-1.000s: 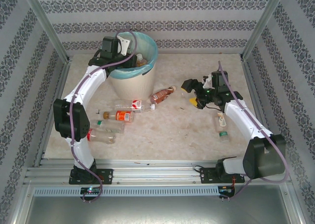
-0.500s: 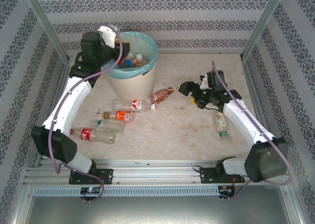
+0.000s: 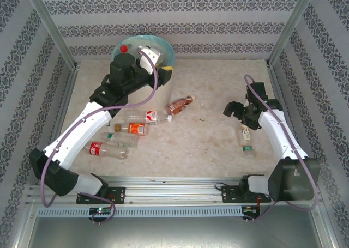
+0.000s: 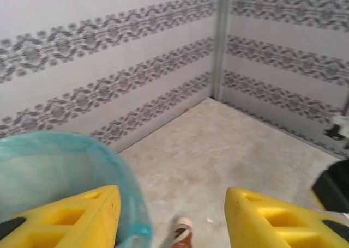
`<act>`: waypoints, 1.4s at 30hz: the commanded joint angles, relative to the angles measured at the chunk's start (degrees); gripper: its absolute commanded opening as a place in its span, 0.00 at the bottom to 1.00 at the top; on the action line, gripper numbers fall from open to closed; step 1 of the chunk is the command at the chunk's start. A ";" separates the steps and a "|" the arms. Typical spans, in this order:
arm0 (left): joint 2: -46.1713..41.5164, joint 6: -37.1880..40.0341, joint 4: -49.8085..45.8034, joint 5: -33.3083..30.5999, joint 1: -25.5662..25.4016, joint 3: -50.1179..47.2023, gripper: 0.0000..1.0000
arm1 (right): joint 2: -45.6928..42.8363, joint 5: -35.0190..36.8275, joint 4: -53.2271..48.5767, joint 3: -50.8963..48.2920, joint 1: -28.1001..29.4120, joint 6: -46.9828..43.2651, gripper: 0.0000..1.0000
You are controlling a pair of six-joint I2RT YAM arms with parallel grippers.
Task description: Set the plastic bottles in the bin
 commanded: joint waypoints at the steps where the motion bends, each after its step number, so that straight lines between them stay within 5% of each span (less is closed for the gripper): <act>1: -2.85 0.09 6.30 4.66 -1.20 -4.02 0.54 | 2.47 12.31 -3.11 -1.12 0.13 -6.27 0.98; 20: -8.66 4.34 3.57 1.90 -3.57 -11.44 0.60 | 20.73 10.03 4.35 -2.31 -0.06 -7.78 0.93; 23: -7.50 4.00 4.79 0.75 -3.57 -10.96 0.60 | 20.70 8.98 3.58 -1.29 -0.06 -7.78 0.88; 27: -5.94 2.88 4.70 0.75 -3.57 -8.63 0.60 | 18.36 9.34 1.60 -1.67 -0.07 -7.87 0.98; 35: -5.59 0.98 5.81 0.15 -3.59 -9.01 0.60 | 13.44 6.04 1.31 -6.96 0.08 -6.52 0.98; 42: -5.98 0.24 5.42 -0.34 -3.57 -9.83 0.60 | 16.55 4.52 4.20 -8.02 0.04 -5.89 0.86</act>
